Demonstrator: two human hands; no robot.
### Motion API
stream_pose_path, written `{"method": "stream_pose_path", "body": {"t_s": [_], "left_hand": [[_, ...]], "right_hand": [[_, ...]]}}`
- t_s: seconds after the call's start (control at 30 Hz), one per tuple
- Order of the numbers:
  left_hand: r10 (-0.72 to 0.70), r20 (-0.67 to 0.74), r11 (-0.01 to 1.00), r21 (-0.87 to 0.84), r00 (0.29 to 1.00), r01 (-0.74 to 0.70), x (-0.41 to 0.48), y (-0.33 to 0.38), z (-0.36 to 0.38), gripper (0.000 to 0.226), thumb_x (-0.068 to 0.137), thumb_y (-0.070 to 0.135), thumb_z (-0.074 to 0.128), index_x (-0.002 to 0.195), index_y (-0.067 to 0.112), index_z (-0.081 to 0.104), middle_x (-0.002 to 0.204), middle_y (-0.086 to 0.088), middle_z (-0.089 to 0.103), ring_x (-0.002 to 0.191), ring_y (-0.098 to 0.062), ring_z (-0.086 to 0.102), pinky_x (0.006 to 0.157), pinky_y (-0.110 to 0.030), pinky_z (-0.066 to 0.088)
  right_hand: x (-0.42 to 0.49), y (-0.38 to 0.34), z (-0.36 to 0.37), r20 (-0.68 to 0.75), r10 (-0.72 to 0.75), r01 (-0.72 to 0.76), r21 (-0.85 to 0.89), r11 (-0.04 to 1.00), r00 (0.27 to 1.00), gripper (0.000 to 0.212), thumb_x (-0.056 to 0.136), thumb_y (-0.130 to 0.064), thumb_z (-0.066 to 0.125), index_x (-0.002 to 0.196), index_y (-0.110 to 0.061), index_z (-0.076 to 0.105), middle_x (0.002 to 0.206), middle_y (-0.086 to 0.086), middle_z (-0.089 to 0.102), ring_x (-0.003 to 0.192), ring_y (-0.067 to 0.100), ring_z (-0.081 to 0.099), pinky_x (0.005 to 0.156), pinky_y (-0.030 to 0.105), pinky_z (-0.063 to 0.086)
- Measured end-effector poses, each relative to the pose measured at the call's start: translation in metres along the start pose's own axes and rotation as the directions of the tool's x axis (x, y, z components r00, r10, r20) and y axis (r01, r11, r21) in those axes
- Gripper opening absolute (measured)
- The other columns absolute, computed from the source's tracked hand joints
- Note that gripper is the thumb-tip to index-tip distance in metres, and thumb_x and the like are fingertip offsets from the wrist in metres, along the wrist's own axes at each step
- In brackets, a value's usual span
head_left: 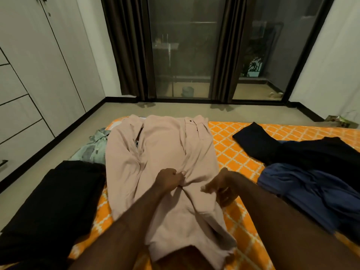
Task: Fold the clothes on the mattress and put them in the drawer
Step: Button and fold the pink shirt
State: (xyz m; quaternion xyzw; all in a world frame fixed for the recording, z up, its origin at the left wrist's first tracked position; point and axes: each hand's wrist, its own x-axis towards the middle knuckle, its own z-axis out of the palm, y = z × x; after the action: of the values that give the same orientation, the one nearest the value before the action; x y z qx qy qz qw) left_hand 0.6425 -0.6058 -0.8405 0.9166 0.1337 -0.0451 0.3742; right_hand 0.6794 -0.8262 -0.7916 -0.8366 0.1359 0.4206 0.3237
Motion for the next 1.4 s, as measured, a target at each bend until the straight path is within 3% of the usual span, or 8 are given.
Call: {"method": "stream_pose_path", "body": {"t_s": [0.1, 0.27, 0.33, 0.5, 0.6, 0.77, 1.0, 1.4], "left_hand": [[-0.080, -0.039, 0.997, -0.028, 0.996, 0.079, -0.008, -0.002, 0.000, 0.051, 0.099, 0.048, 0.050, 0.082, 0.005, 0.071, 0.092, -0.014, 0.073, 0.094, -0.034, 0.067, 0.079, -0.034, 0.050], [-0.236, -0.089, 0.967, -0.122, 0.968, 0.225, -0.017, -0.009, -0.001, 0.041, 0.066, 0.034, 0.059, 0.091, 0.002, 0.066, 0.084, -0.013, 0.071, 0.090, -0.035, 0.069, 0.070, -0.031, 0.051], [-0.226, -0.132, 0.960, -0.198, 0.965, 0.197, -0.022, -0.005, -0.001, 0.044, 0.071, 0.023, 0.065, 0.111, 0.007, 0.056, 0.101, -0.012, 0.066, 0.094, -0.033, 0.064, 0.079, -0.035, 0.055], [0.476, -0.231, 0.839, 0.409, 0.849, -0.359, -0.018, 0.010, 0.009, 0.095, 0.082, 0.082, 0.032, 0.153, 0.020, 0.040, 0.160, -0.011, 0.033, 0.145, -0.033, 0.032, 0.111, -0.047, 0.036], [0.609, -0.027, 0.702, 0.484, 0.792, -0.523, 0.009, 0.021, 0.020, 0.072, 0.095, 0.043, 0.035, 0.159, 0.012, 0.027, 0.168, -0.006, 0.014, 0.155, -0.028, 0.014, 0.120, -0.046, 0.028], [0.308, 0.252, 0.711, 0.579, 0.917, -0.398, 0.047, 0.003, 0.033, 0.075, 0.104, 0.042, 0.041, 0.162, 0.011, 0.003, 0.169, -0.010, -0.009, 0.156, -0.026, -0.002, 0.125, -0.044, 0.012], [0.368, 0.111, 0.735, 0.573, 0.923, -0.362, 0.039, -0.019, 0.049, 0.067, 0.107, 0.046, 0.027, 0.162, 0.016, 0.003, 0.169, -0.011, -0.003, 0.156, -0.026, 0.003, 0.123, -0.046, 0.014], [0.084, 0.109, 0.894, 0.431, 0.990, -0.124, -0.031, -0.034, -0.024, 0.072, 0.102, 0.043, 0.048, 0.161, 0.023, 0.012, 0.168, -0.013, 0.011, 0.155, -0.024, 0.009, 0.124, -0.045, 0.010]], "right_hand": [[-0.006, 0.013, 0.008, 0.056, 0.033, -0.018, -0.238, 0.971, 0.998, 0.031, 0.093, -0.010, 0.074, 0.110, 0.005, 0.052, 0.128, 0.025, 0.062, 0.081, 0.026, 0.062, 0.069, 0.038, 0.059], [-0.021, 0.017, 0.018, -0.133, -0.178, 0.114, -0.387, 0.915, 0.975, 0.083, 0.084, -0.003, 0.078, 0.149, 0.000, 0.027, 0.108, 0.023, 0.065, 0.084, 0.030, 0.070, 0.079, 0.043, 0.060], [-0.026, 0.010, 0.019, -0.163, -0.201, 0.115, -0.426, 0.897, 0.966, 0.095, 0.084, -0.007, 0.081, 0.154, -0.002, 0.018, 0.127, 0.022, 0.058, 0.099, 0.032, 0.068, 0.079, 0.041, 0.060], [-0.017, -0.014, 0.028, -0.389, -0.555, 0.296, -0.552, 0.780, 0.736, 0.082, 0.090, -0.025, 0.062, 0.159, -0.016, 0.020, 0.155, 0.018, 0.033, 0.144, 0.040, 0.034, 0.112, 0.044, 0.040], [-0.006, -0.017, 0.053, -0.349, -0.775, 0.371, -0.726, 0.579, 0.526, 0.076, 0.097, -0.033, 0.053, 0.161, -0.009, 0.019, 0.167, 0.016, 0.017, 0.157, 0.034, 0.007, 0.123, 0.045, 0.022], [0.032, 0.021, 0.083, -0.210, -0.741, 0.376, -0.755, 0.537, 0.638, 0.078, 0.102, -0.061, 0.025, 0.164, -0.021, 0.001, 0.171, 0.010, -0.006, 0.156, 0.028, -0.017, 0.125, 0.051, 0.005], [0.053, 0.052, 0.082, -0.176, -0.796, 0.367, -0.816, 0.447, 0.579, 0.102, 0.076, -0.087, -0.017, 0.162, -0.036, -0.005, 0.172, 0.003, 0.003, 0.158, 0.035, 0.000, 0.124, 0.050, 0.009], [0.026, 0.016, 0.085, -0.066, -0.749, 0.380, -0.830, 0.408, 0.659, 0.085, 0.095, -0.077, 0.028, 0.163, -0.033, 0.003, 0.172, 0.005, -0.004, 0.158, 0.028, -0.007, 0.125, 0.053, 0.003]]}}
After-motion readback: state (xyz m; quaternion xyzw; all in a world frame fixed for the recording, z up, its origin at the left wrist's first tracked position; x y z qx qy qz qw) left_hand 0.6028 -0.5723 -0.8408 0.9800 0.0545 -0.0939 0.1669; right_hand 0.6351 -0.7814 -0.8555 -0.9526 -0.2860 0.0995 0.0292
